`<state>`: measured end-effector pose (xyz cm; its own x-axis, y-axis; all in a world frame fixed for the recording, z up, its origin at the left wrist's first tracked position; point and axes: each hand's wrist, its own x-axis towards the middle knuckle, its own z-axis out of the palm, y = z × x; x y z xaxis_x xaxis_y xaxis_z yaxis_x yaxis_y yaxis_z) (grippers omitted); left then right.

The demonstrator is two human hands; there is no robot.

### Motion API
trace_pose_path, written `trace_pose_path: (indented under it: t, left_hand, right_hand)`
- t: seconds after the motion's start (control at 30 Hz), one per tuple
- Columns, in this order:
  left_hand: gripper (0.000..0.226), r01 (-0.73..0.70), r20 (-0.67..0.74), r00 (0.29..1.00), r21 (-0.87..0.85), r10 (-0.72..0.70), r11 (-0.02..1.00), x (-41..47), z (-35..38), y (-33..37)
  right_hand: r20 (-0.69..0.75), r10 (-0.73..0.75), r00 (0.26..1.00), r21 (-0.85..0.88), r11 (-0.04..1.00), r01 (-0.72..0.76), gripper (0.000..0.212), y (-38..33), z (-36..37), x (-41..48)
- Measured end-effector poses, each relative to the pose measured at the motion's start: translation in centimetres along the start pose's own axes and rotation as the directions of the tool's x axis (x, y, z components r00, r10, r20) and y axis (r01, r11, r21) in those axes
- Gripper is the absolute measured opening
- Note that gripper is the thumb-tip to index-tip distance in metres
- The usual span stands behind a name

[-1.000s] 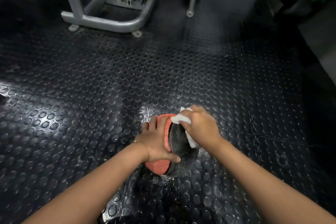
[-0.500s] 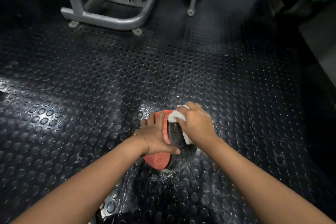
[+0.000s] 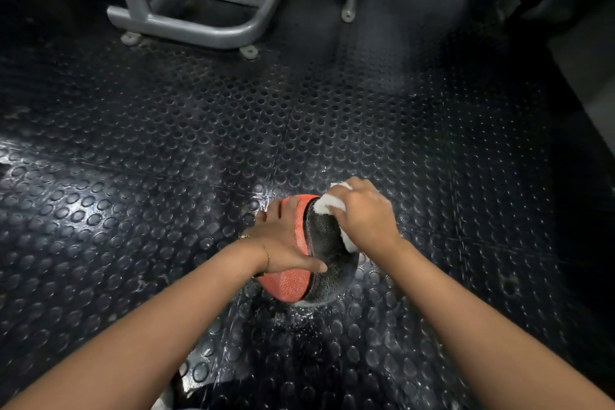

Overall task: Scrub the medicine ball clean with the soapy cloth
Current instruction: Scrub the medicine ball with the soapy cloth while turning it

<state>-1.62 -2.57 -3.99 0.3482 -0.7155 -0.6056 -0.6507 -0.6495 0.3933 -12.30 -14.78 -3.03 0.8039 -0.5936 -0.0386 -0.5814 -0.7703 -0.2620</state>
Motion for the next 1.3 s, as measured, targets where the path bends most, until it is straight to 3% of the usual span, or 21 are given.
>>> trace_pose_path:
  t: [0.1, 0.27, 0.37, 0.47, 0.57, 0.67, 0.83, 1.0, 1.17, 1.3]
  left_hand:
    - [0.127, -0.027, -0.001, 1.000, 0.001, 0.027, 1.000, -0.1, 0.0, 0.0]
    - [0.128, -0.078, -0.008, 0.997, 0.005, 0.078, 0.997, -0.8, 0.2, -0.8]
    - [0.129, -0.107, -0.034, 0.993, 0.086, 0.110, 0.991, -1.4, 1.2, -0.7]
    - [0.131, -0.119, -0.020, 0.992, 0.125, 0.123, 0.985, -1.5, 1.4, -0.8]
    - [0.132, -0.121, -0.013, 0.992, 0.113, 0.123, 0.986, -1.3, 1.0, -1.2]
    - [0.132, -0.117, 0.001, 0.993, 0.136, 0.118, 0.984, -1.4, 1.2, -1.0]
    - [0.130, -0.097, -0.008, 0.995, 0.126, 0.099, 0.987, -1.2, 1.1, -0.6]
    - [0.130, -0.101, 0.003, 0.995, 0.134, 0.102, 0.986, -0.6, 0.6, -0.5]
    - [0.130, -0.075, 0.014, 0.997, 0.145, 0.074, 0.987, -0.2, 0.5, 0.2]
    - [0.132, -0.103, 0.041, 0.994, 0.128, 0.098, 0.986, -0.2, 0.4, -0.5]
  right_hand:
    - [0.028, 0.035, 0.999, 0.055, 0.998, -0.036, 0.029, 0.4, 0.1, -0.1]
    - [0.032, -0.272, 0.962, 0.038, 0.962, 0.271, 0.023, 0.5, -0.5, -3.3]
    - [-0.039, -0.219, 0.975, -0.043, 0.975, 0.218, 0.024, 1.4, -0.1, -2.2]
    - [-0.077, -0.136, 0.988, -0.013, 0.991, 0.135, 0.027, 1.6, 0.1, -1.8]
    - [-0.105, -0.311, 0.945, -0.024, 0.950, 0.310, 0.018, 0.6, -0.1, -3.9]
    - [-0.067, -0.439, 0.896, -0.030, 0.898, 0.438, 0.023, 0.4, -0.3, -5.0]
    - [-0.136, -0.245, 0.960, -0.091, 0.968, 0.234, 0.035, 0.4, -0.4, -3.0]
    - [-0.114, -0.433, 0.894, -0.096, 0.901, 0.424, 0.030, -0.8, 0.2, -4.2]
    - [-0.183, -0.276, 0.944, -0.123, 0.959, 0.257, 0.037, 0.2, 0.0, -2.0]
    - [-0.189, -0.439, 0.879, -0.146, 0.897, 0.417, 0.027, -0.3, 0.4, -3.8]
